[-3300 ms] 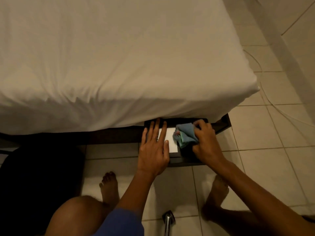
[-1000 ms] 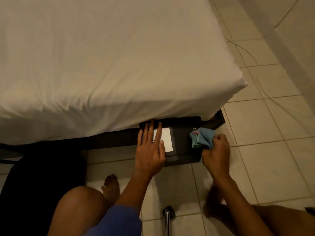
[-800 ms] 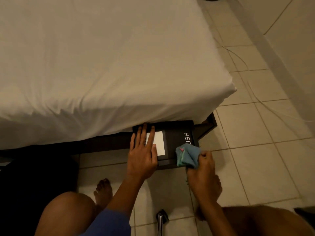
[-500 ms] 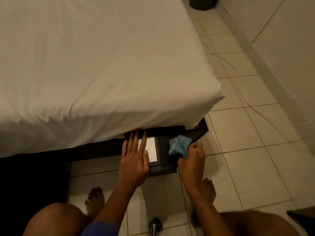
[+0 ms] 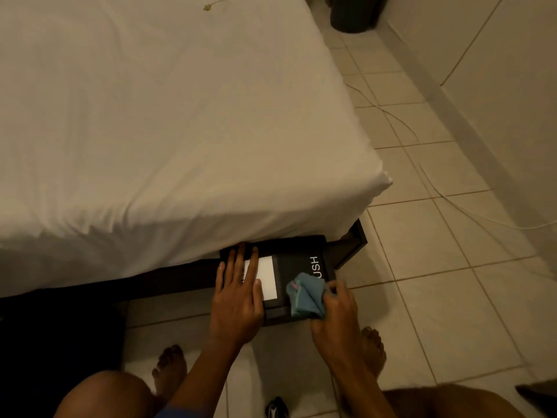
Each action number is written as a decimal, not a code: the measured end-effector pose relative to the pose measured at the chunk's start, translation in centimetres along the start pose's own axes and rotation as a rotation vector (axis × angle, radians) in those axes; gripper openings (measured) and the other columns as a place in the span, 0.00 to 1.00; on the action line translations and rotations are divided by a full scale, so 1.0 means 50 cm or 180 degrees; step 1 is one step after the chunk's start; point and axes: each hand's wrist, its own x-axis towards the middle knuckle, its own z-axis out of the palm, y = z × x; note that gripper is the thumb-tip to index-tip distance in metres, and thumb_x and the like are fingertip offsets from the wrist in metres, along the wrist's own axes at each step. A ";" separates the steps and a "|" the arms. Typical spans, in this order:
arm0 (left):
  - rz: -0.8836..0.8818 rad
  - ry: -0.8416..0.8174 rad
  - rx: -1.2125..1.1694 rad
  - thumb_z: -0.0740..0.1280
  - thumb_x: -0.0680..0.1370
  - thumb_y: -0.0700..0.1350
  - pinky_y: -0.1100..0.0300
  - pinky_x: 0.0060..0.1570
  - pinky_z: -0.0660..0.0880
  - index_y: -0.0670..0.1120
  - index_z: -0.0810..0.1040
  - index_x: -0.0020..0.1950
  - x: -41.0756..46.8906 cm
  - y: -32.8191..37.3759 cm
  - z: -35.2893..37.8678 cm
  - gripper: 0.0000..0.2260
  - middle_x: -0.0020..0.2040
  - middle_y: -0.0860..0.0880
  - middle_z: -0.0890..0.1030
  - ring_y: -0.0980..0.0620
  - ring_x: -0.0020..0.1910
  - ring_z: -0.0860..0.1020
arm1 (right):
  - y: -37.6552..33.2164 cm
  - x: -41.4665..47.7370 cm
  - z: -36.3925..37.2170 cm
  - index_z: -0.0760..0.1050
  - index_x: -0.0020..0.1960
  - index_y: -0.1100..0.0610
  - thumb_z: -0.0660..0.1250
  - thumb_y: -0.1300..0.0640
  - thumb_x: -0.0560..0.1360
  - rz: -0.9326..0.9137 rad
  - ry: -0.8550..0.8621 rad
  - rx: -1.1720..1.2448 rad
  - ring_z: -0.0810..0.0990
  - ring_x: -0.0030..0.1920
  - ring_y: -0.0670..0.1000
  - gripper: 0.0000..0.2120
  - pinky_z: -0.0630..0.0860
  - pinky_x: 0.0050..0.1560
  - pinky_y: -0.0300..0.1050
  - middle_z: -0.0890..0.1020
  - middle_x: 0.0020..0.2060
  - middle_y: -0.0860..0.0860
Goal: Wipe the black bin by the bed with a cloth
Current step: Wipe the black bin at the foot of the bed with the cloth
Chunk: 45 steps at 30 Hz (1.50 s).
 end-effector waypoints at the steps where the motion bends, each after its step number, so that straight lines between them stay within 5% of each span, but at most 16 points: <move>1: 0.0003 -0.0007 0.0003 0.49 0.82 0.51 0.51 0.80 0.44 0.52 0.48 0.83 0.002 0.002 0.000 0.28 0.83 0.50 0.46 0.52 0.82 0.44 | 0.012 0.012 -0.004 0.73 0.56 0.58 0.73 0.67 0.65 0.0245 0.0188 0.0063 0.74 0.55 0.54 0.21 0.78 0.53 0.51 0.73 0.55 0.54; 5: 0.0027 -0.0043 0.0019 0.48 0.83 0.52 0.51 0.80 0.43 0.53 0.46 0.83 0.005 -0.001 0.000 0.28 0.83 0.50 0.45 0.54 0.82 0.42 | -0.039 0.113 0.014 0.75 0.54 0.61 0.72 0.70 0.64 0.0377 0.0737 0.0098 0.72 0.57 0.56 0.20 0.77 0.56 0.53 0.72 0.55 0.56; 11: 0.0029 -0.0041 0.0020 0.49 0.83 0.51 0.50 0.80 0.45 0.52 0.47 0.83 0.000 0.000 -0.004 0.28 0.83 0.50 0.44 0.53 0.82 0.43 | -0.014 0.044 0.009 0.77 0.54 0.61 0.73 0.69 0.63 -0.0387 0.0071 -0.0141 0.73 0.53 0.55 0.20 0.74 0.48 0.43 0.74 0.53 0.56; 17: 0.0002 -0.0049 -0.0024 0.48 0.83 0.52 0.51 0.81 0.44 0.53 0.46 0.83 0.005 0.006 -0.005 0.28 0.83 0.51 0.44 0.54 0.82 0.42 | -0.032 0.170 0.015 0.75 0.50 0.62 0.70 0.71 0.63 0.0424 0.0772 0.0238 0.74 0.54 0.59 0.16 0.77 0.53 0.55 0.72 0.54 0.57; 19: -0.0004 -0.0059 -0.0016 0.48 0.83 0.52 0.50 0.81 0.44 0.53 0.46 0.83 0.000 0.005 -0.004 0.28 0.83 0.51 0.45 0.54 0.82 0.43 | -0.062 0.155 0.037 0.76 0.53 0.62 0.71 0.71 0.64 0.0194 0.0627 0.0102 0.72 0.57 0.59 0.19 0.75 0.57 0.53 0.71 0.58 0.57; 23: -0.0015 -0.0067 -0.0093 0.48 0.82 0.52 0.50 0.80 0.44 0.53 0.47 0.83 0.001 0.002 -0.004 0.28 0.83 0.50 0.45 0.53 0.82 0.43 | -0.021 0.045 0.022 0.76 0.53 0.63 0.72 0.72 0.62 -0.0269 0.0138 0.0054 0.73 0.53 0.55 0.20 0.74 0.48 0.44 0.74 0.52 0.57; 28: 0.0005 -0.0058 -0.0092 0.48 0.83 0.53 0.51 0.80 0.43 0.53 0.47 0.83 0.006 0.005 -0.005 0.28 0.83 0.51 0.45 0.54 0.82 0.42 | -0.032 0.162 0.018 0.74 0.55 0.63 0.71 0.70 0.65 0.0619 0.0813 0.0224 0.74 0.56 0.59 0.19 0.78 0.54 0.56 0.73 0.57 0.58; 30: -0.0001 -0.0075 -0.0082 0.48 0.83 0.52 0.50 0.80 0.45 0.52 0.47 0.83 0.005 0.002 -0.004 0.28 0.83 0.50 0.45 0.54 0.82 0.42 | -0.080 0.164 0.039 0.75 0.56 0.63 0.73 0.69 0.65 0.0399 0.0699 0.0032 0.71 0.60 0.60 0.20 0.76 0.59 0.56 0.72 0.61 0.58; 34: 0.0009 -0.0055 -0.0175 0.50 0.83 0.52 0.49 0.80 0.47 0.51 0.50 0.83 0.002 0.003 -0.003 0.28 0.83 0.50 0.47 0.53 0.82 0.45 | -0.033 0.070 0.026 0.75 0.56 0.60 0.73 0.69 0.62 -0.0496 -0.0097 -0.0141 0.73 0.53 0.56 0.23 0.77 0.49 0.50 0.73 0.54 0.56; 37: 0.0019 -0.0007 -0.0195 0.50 0.82 0.52 0.49 0.80 0.48 0.51 0.51 0.83 0.004 0.006 -0.003 0.28 0.83 0.50 0.48 0.53 0.82 0.45 | 0.008 0.105 -0.005 0.73 0.52 0.61 0.70 0.73 0.62 0.0016 0.0285 0.0125 0.75 0.51 0.57 0.20 0.78 0.47 0.51 0.73 0.51 0.56; 40: 0.0009 -0.0026 -0.0161 0.50 0.83 0.52 0.50 0.81 0.46 0.51 0.49 0.83 0.007 0.002 -0.003 0.28 0.83 0.50 0.47 0.53 0.82 0.44 | -0.047 0.159 0.027 0.73 0.56 0.62 0.71 0.70 0.64 0.0350 0.0587 -0.0055 0.73 0.57 0.59 0.21 0.77 0.54 0.55 0.72 0.57 0.58; 45: -0.0045 -0.0105 -0.0219 0.49 0.82 0.53 0.45 0.80 0.47 0.52 0.48 0.83 0.004 0.004 -0.002 0.28 0.83 0.51 0.46 0.52 0.82 0.43 | -0.031 0.064 0.023 0.75 0.58 0.59 0.75 0.65 0.64 -0.0726 -0.0253 -0.0227 0.73 0.53 0.53 0.23 0.75 0.49 0.46 0.73 0.54 0.55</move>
